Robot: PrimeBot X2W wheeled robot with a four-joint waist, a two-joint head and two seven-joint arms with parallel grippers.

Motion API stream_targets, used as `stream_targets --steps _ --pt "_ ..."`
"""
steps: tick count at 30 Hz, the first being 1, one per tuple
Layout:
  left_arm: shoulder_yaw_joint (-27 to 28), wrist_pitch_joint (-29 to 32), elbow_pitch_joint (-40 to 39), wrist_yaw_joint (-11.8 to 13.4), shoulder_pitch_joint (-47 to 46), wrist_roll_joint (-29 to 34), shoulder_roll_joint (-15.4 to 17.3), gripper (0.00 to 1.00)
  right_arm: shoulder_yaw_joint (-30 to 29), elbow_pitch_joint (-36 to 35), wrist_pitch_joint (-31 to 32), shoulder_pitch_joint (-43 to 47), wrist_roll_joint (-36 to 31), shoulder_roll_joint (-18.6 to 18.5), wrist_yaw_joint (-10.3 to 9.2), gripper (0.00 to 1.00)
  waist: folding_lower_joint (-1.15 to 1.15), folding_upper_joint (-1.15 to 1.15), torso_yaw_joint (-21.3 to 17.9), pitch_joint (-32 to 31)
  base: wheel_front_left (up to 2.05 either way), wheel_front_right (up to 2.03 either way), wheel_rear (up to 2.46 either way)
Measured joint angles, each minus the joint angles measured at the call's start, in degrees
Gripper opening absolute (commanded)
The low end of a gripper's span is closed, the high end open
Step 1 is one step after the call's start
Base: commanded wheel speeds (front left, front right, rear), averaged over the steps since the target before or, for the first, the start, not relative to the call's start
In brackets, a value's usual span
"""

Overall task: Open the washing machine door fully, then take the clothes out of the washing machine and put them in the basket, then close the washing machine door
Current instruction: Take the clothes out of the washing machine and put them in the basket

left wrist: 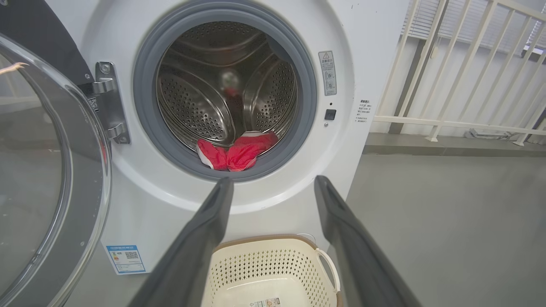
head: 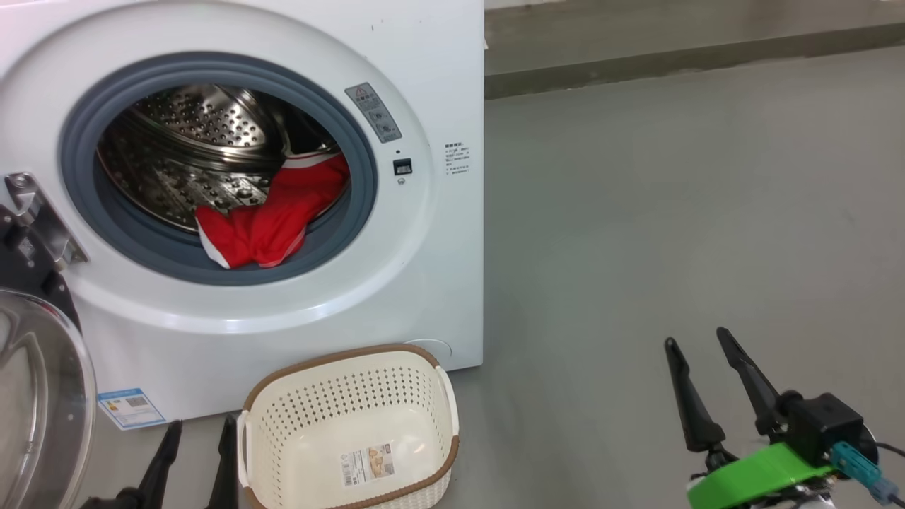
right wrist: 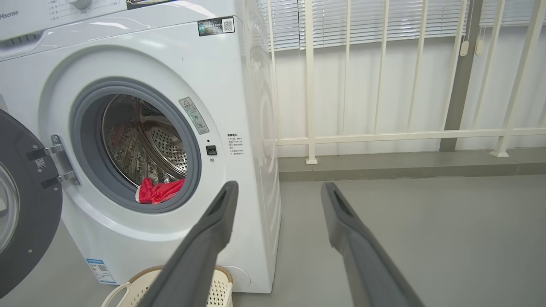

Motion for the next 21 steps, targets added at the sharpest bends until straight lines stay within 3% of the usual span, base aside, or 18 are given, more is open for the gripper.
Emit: stream_targets --steps 21 --pt "0.04 0.0 1.85 -0.05 1.94 3.19 0.01 1.0 -1.63 -0.29 0.0 3.1 -0.01 -0.14 0.0 1.0 0.0 0.0 0.3 -0.57 0.06 -0.06 0.0"
